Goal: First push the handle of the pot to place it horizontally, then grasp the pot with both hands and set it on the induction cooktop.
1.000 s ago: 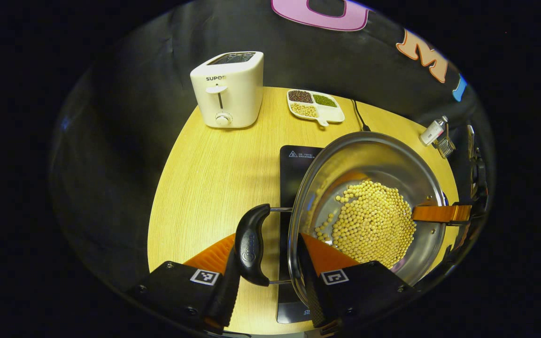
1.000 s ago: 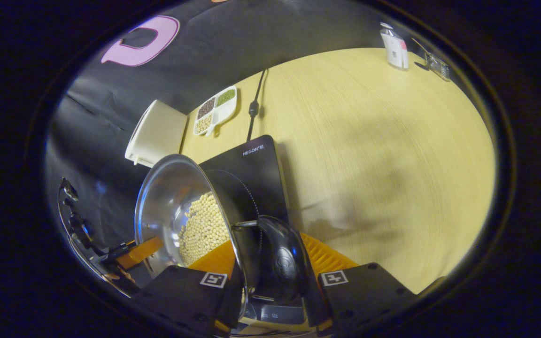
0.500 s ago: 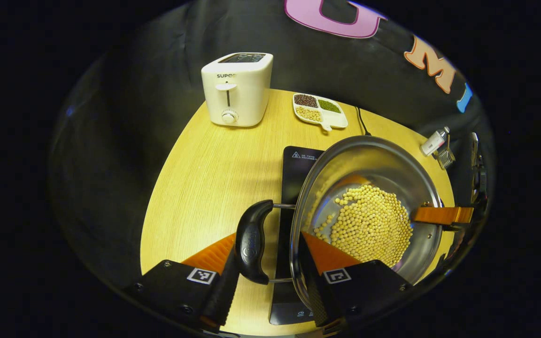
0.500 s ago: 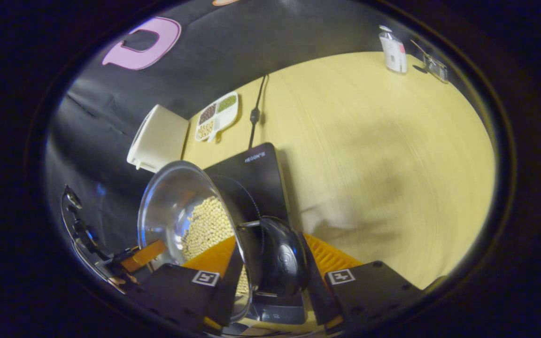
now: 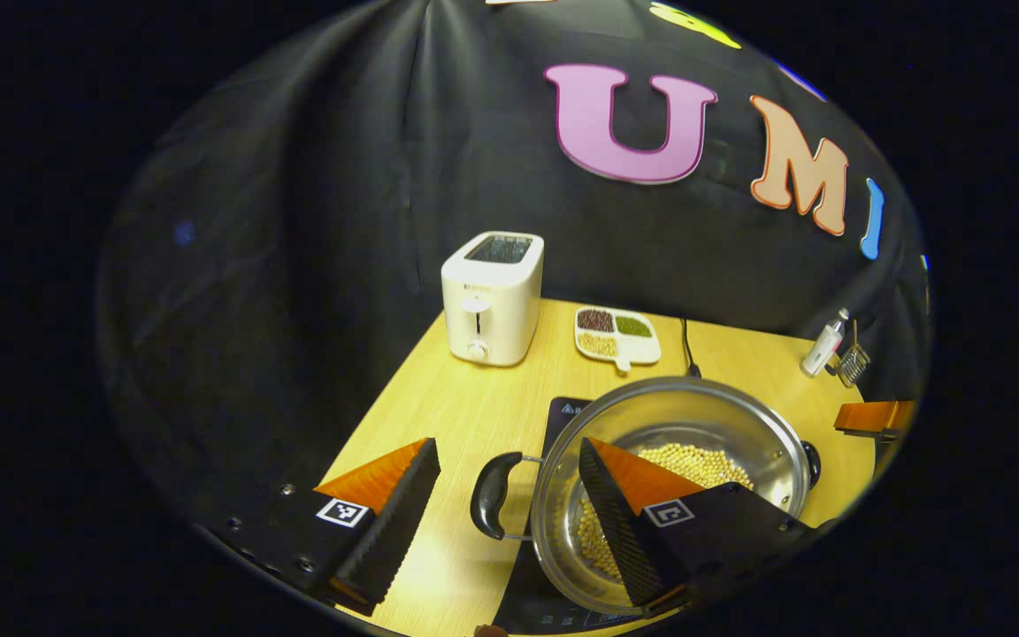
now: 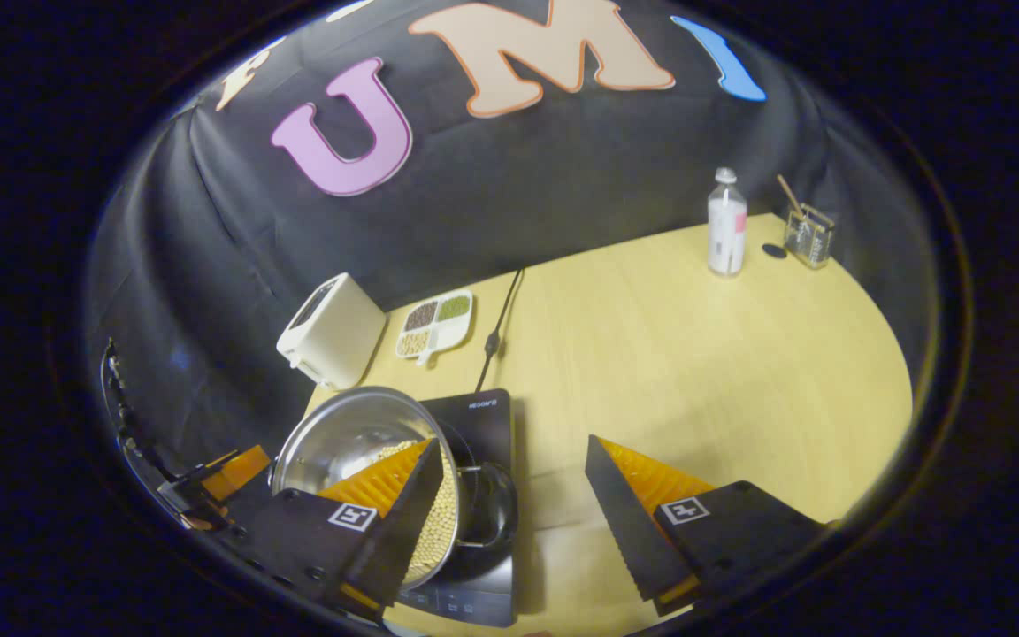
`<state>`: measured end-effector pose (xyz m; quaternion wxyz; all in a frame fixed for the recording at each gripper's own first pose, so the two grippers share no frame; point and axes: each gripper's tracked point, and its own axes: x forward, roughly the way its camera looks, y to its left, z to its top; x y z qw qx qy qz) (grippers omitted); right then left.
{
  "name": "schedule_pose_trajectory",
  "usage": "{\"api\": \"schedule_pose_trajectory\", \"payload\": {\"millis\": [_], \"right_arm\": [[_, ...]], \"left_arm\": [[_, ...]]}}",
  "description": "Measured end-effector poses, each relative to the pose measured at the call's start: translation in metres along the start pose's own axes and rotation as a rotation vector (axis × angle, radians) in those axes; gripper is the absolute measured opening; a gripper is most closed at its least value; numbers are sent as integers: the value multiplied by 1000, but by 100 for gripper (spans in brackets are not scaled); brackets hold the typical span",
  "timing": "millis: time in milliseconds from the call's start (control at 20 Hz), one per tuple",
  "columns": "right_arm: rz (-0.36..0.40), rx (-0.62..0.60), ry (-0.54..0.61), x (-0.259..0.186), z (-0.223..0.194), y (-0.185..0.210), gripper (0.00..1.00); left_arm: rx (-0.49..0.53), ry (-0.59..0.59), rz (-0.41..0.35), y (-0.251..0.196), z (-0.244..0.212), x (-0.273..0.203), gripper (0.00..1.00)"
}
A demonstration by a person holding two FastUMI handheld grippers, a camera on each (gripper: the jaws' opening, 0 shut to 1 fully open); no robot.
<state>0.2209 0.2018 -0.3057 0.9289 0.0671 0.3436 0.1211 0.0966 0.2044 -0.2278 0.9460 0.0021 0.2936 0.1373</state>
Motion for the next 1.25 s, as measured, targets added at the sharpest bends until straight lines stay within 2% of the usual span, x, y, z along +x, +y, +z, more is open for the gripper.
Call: {"api": "schedule_pose_trajectory", "payload": {"millis": [150, 450, 500, 550, 700, 750, 950, 1050, 1100, 1200, 1250], "right_arm": [[-9, -30, -63, -32, 20, -16, 99], [29, -109, -191, -116, 62, -56, 99], [42, -126, -215, -129, 68, -61, 99], [58, -142, -239, -145, 75, -67, 92], [124, -169, -318, -189, 95, -77, 92], [153, -175, -344, -206, 102, -82, 92], [223, -174, -433, -261, 127, -108, 92], [225, -186, -468, -283, 134, -127, 92], [218, -197, -487, -292, 136, -137, 92], [188, -220, -523, -304, 142, -153, 92], [175, -225, -536, -309, 142, -162, 99]], "left_arm": [[36, -48, 0, -24, 15, -27, 97], [11, -193, -16, -104, 48, -104, 96], [5, -229, -16, -119, 56, -120, 96], [-5, -260, -22, -135, 62, -134, 96], [-31, -355, -23, -177, 77, -177, 96], [-32, -385, -17, -189, 82, -192, 94], [-25, -513, 14, -224, 99, -230, 96], [-14, -551, 15, -244, 102, -243, 96], [-14, -572, 16, -251, 103, -250, 93], [-23, -609, 3, -268, 105, -262, 96], [-27, -616, -9, -276, 104, -266, 93]]}}
